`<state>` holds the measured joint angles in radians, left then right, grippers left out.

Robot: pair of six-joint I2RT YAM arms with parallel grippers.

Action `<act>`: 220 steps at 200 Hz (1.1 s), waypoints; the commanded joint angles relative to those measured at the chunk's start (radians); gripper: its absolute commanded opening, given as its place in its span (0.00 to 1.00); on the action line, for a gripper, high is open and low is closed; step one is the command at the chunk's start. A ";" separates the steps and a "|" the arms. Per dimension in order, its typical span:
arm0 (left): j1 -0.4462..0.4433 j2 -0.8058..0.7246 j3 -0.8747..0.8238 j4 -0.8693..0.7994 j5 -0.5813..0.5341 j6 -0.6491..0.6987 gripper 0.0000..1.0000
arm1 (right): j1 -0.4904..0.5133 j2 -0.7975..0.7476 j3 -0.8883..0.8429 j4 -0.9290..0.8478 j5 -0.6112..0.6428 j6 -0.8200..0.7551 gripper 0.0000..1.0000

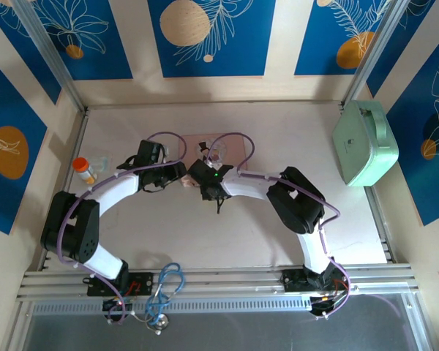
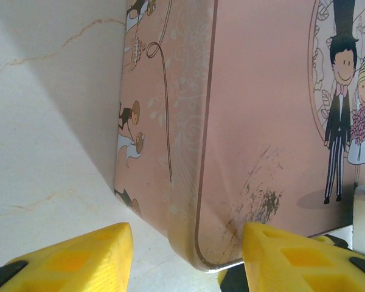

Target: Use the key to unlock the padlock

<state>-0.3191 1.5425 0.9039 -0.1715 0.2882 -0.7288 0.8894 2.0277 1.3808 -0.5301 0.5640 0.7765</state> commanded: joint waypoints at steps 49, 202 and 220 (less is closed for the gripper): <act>0.017 0.027 -0.016 0.025 0.012 -0.012 0.49 | 0.013 0.023 0.063 -0.146 0.121 0.017 0.18; 0.020 0.032 -0.022 0.032 0.021 -0.015 0.48 | 0.079 -0.101 0.048 -0.172 0.116 -0.109 0.47; 0.023 0.026 -0.016 0.027 0.025 -0.011 0.48 | 0.056 -0.229 -0.079 -0.043 0.028 -0.119 0.43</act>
<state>-0.3050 1.5536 0.8906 -0.1261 0.2966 -0.7475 0.9623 1.9732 1.4120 -0.7509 0.7090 0.6891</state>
